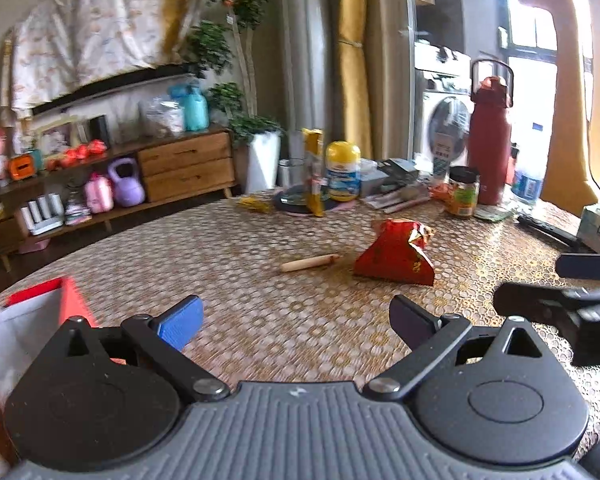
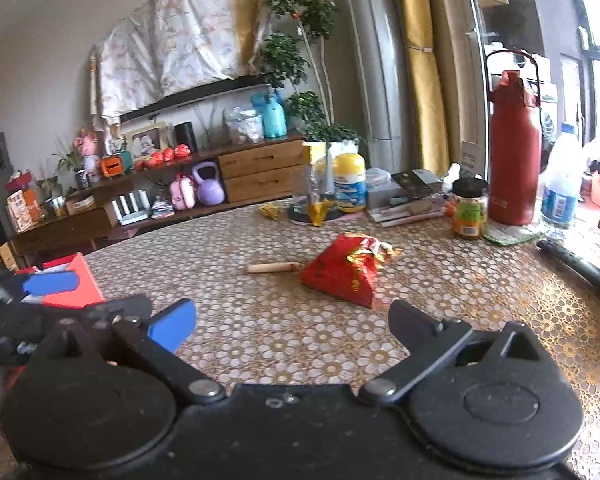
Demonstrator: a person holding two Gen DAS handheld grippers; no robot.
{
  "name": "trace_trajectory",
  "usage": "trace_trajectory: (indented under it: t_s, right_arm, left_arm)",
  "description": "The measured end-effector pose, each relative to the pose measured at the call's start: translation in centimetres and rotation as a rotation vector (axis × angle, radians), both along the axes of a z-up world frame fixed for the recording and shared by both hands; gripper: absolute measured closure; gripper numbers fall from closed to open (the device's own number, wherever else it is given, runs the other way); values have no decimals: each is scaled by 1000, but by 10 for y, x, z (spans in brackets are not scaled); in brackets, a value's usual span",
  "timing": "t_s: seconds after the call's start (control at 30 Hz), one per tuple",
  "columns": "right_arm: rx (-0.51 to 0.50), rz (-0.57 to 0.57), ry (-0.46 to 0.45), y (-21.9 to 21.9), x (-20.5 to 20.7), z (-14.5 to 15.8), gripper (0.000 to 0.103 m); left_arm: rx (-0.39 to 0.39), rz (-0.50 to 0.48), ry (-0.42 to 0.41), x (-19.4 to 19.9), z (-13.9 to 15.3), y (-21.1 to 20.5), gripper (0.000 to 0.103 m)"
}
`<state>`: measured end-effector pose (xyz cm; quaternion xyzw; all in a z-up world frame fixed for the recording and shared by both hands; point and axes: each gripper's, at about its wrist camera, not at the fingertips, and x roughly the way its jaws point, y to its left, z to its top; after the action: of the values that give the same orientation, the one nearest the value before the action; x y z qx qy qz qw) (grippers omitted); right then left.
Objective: Organize snacks
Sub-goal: 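Move both open tools back toward the red chip bag and wooden stick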
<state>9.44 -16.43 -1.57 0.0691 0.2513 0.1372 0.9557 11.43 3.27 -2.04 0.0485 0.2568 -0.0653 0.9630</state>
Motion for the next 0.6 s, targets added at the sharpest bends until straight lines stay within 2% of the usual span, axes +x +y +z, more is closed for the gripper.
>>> trace_trajectory:
  t_s: [0.27, 0.6]
  right_arm:
    - [6, -55, 35, -20, 15, -16, 0]
    - [6, -73, 72, -28, 38, -31, 0]
  left_arm:
    - [10, -83, 80, 74, -16, -10, 3]
    - [44, -151, 142, 143, -46, -20, 3]
